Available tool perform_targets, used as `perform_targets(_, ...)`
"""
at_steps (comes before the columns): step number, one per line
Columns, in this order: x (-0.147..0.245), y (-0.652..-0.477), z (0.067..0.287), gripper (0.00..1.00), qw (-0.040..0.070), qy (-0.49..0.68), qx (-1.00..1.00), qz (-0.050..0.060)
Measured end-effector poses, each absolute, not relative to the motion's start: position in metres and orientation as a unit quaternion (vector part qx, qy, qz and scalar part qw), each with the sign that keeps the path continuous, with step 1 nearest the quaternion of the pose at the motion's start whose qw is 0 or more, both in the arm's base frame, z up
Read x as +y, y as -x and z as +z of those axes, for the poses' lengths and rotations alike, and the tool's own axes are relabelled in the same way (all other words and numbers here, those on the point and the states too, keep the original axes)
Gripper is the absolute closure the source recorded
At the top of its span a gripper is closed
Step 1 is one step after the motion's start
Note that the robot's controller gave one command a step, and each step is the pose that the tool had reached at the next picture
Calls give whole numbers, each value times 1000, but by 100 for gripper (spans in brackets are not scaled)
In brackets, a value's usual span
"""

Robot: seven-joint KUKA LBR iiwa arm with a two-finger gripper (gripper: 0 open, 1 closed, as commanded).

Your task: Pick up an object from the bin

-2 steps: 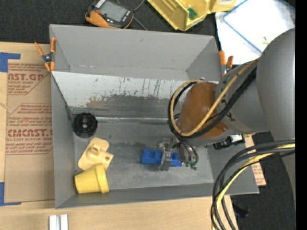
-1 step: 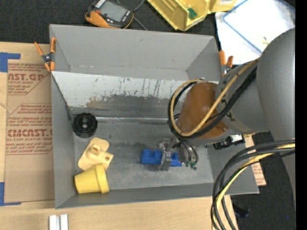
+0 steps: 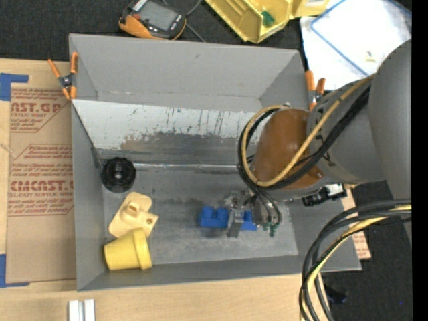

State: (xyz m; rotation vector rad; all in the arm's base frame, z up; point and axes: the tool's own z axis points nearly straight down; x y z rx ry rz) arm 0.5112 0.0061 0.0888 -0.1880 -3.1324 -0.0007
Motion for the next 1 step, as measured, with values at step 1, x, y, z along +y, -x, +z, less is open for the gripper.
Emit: perform_targets(1, 6, -513, 129, 100, -2, 60, -998, -1)
